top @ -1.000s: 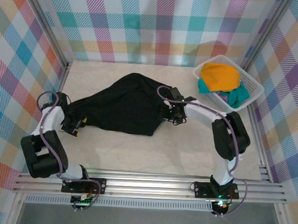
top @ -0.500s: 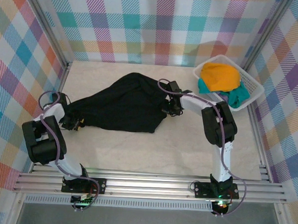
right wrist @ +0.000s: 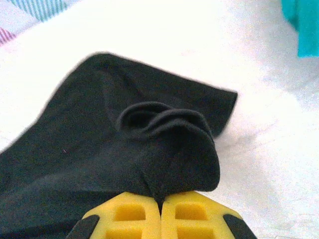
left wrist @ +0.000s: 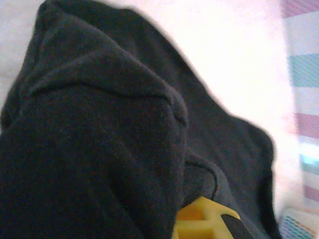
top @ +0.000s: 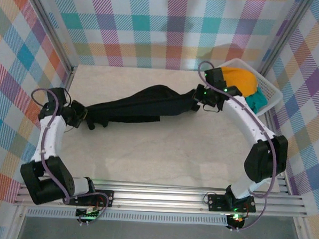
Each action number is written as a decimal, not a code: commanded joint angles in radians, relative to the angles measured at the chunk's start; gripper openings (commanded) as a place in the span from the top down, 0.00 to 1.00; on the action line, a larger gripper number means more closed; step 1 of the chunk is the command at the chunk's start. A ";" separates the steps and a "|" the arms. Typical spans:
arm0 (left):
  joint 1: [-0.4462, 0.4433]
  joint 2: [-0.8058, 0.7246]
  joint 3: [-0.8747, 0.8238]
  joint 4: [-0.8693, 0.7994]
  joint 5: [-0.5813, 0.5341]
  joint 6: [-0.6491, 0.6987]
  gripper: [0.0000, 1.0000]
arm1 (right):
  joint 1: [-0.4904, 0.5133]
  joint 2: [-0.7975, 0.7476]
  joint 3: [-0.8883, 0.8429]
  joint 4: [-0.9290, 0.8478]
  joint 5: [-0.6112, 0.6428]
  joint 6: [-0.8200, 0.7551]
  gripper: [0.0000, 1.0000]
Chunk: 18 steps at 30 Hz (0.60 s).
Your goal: Fold and stack the t-shirts
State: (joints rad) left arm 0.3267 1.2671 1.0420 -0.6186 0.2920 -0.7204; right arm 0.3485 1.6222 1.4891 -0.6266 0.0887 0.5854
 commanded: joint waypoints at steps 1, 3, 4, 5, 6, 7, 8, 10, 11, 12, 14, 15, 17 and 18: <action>0.008 -0.033 0.035 -0.031 -0.024 -0.041 1.00 | -0.050 -0.018 0.057 -0.119 0.013 -0.019 1.00; 0.005 -0.026 0.041 -0.003 0.021 -0.072 1.00 | -0.067 -0.010 0.095 -0.140 -0.015 -0.021 1.00; 0.001 -0.015 0.050 0.002 0.040 -0.084 1.00 | -0.071 -0.001 0.114 -0.147 -0.026 -0.024 1.00; -0.004 -0.005 0.071 -0.002 0.049 -0.092 1.00 | -0.072 0.008 0.136 -0.155 -0.033 -0.027 1.00; -0.009 0.003 0.091 -0.008 0.055 -0.093 1.00 | -0.073 0.017 0.154 -0.164 -0.038 -0.029 1.00; -0.012 0.011 0.120 -0.019 0.061 -0.088 1.00 | -0.072 0.025 0.172 -0.170 -0.040 -0.029 1.00; -0.017 0.013 0.145 -0.033 0.063 -0.081 1.00 | -0.072 0.028 0.185 -0.173 -0.041 -0.027 1.00; -0.026 0.004 0.171 -0.060 0.065 -0.067 1.00 | -0.072 0.017 0.187 -0.169 -0.029 -0.020 1.00; -0.029 -0.008 0.172 -0.086 0.063 -0.065 1.00 | -0.072 0.002 0.177 -0.165 -0.023 -0.018 1.00; -0.032 -0.025 0.163 -0.115 0.054 -0.068 1.00 | -0.071 -0.015 0.160 -0.160 -0.017 -0.015 1.00; -0.068 -0.066 0.116 -0.161 0.032 -0.084 1.00 | -0.071 -0.056 0.114 -0.148 -0.017 -0.010 1.00; -0.087 -0.095 0.082 -0.176 0.026 -0.095 1.00 | -0.071 -0.081 0.083 -0.144 -0.023 -0.010 1.00; -0.126 -0.155 0.027 -0.230 -0.003 -0.103 1.00 | -0.071 -0.135 0.023 -0.145 -0.035 -0.010 1.00; -0.150 -0.183 0.006 -0.280 -0.039 -0.101 1.00 | -0.071 -0.170 -0.013 -0.152 -0.035 -0.009 1.00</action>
State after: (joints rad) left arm 0.2264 1.1618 1.1034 -0.7433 0.3256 -0.8017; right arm 0.2928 1.5517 1.5330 -0.7559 0.0395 0.5789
